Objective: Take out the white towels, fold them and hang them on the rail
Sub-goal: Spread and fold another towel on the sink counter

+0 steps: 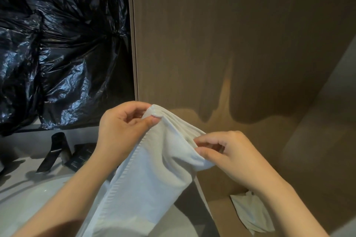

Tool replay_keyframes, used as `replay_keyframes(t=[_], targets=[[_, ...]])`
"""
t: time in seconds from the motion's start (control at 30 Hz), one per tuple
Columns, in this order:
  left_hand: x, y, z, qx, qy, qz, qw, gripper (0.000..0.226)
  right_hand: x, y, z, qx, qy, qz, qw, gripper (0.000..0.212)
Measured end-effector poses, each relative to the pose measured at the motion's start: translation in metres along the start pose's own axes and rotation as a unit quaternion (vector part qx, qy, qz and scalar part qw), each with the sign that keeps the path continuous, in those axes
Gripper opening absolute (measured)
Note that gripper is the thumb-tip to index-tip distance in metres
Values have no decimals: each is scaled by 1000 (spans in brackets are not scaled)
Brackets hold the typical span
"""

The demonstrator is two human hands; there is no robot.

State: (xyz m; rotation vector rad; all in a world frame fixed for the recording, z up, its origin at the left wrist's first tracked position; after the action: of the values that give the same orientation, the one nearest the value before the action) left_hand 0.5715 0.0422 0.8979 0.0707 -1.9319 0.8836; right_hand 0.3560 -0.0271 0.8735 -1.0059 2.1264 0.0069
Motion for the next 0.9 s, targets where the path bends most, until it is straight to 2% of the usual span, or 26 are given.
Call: replay_keyframes(t=[0.07,0.2,0.33,0.47,0.57,0.63,0.7,0.8,0.9], targets=[[-1,0,0,4,-7,2,1000,20,1,2,8,-23,22,9,999,16],[0,-1,-1,5,-10,9,1000,20,2,2,1,27,67,9,997,12],[-1,-4,-3,-11,-21,4,1000,24,-6,0,-7,49,182,-14,982,1],[-7,-10,-10,-2,-30,-8,1000,26,-24,-9,-20,54,254,-64,964,14],[-12,-8,-15,21,-29,-8,999,19,-26,-13,-25,8,252,-58,966,9],[-13,-6,-16,34,-24,-4,999,20,-17,-15,-24,-40,239,-23,970,17],[-8,-5,-10,20,-26,15,999,20,-4,-18,-22,-87,242,14,966,27],[-2,-6,0,-3,-40,36,999,18,9,-18,-15,-171,197,63,963,23],[-2,-12,-1,-8,-50,35,998,18,8,-13,-13,-171,172,60,968,23]])
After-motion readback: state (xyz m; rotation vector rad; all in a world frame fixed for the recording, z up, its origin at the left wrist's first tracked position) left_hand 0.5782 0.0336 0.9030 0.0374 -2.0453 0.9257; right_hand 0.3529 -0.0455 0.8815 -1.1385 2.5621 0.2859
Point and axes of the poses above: each hand's wrist, its own y-axis away from the middle knuckle, its own z-axis out of the palm, x = y × z, the point moved 7 cm from there along -y, towards the middle knuckle, and after that the axes turned 4 degrees about -y, right-handed, at the moved point
